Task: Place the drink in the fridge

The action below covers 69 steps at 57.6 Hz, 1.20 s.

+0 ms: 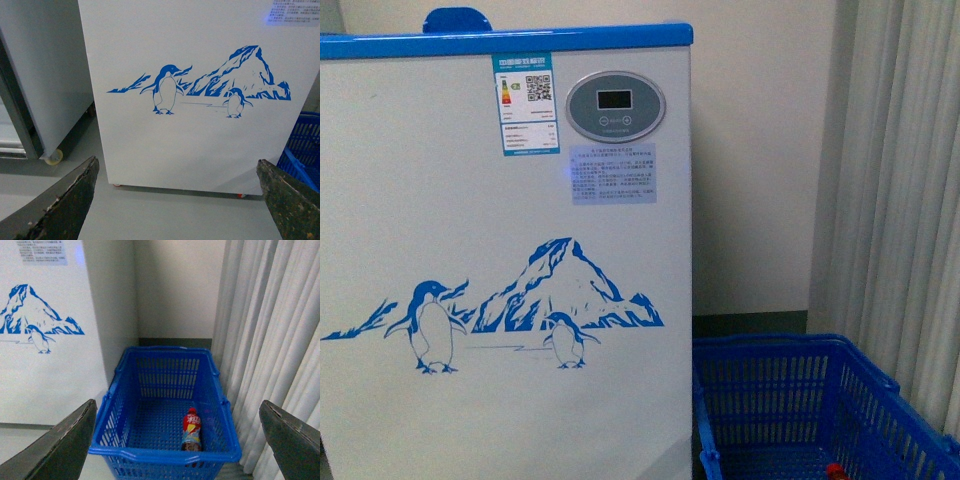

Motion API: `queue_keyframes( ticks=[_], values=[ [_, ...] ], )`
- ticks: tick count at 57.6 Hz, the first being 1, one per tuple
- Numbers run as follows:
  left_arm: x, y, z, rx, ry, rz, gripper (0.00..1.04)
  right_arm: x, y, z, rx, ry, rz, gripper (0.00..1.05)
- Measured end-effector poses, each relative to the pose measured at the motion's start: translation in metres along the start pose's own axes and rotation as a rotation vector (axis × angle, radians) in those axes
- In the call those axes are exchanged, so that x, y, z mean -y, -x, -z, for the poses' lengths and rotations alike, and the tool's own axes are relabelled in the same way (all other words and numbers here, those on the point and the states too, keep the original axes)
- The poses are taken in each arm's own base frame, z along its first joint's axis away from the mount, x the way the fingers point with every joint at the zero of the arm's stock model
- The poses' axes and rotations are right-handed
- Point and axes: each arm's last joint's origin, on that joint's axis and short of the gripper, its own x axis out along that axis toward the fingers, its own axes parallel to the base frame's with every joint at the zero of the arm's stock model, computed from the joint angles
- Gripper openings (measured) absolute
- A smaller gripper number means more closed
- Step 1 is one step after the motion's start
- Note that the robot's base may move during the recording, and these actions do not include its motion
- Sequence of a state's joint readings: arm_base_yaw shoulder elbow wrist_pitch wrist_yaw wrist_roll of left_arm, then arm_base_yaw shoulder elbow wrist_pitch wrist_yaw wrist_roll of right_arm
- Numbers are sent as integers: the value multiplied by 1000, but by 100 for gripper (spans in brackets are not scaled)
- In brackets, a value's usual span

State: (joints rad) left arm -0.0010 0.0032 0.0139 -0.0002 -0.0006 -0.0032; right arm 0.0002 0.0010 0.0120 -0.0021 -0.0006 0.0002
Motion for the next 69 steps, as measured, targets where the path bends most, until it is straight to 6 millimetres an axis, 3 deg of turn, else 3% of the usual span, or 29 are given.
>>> queue_keyframes(
  ticks=[69],
  values=[
    [0, 0, 0, 0, 0, 0, 97, 0, 0, 0, 0, 0, 0, 97]
  ],
)
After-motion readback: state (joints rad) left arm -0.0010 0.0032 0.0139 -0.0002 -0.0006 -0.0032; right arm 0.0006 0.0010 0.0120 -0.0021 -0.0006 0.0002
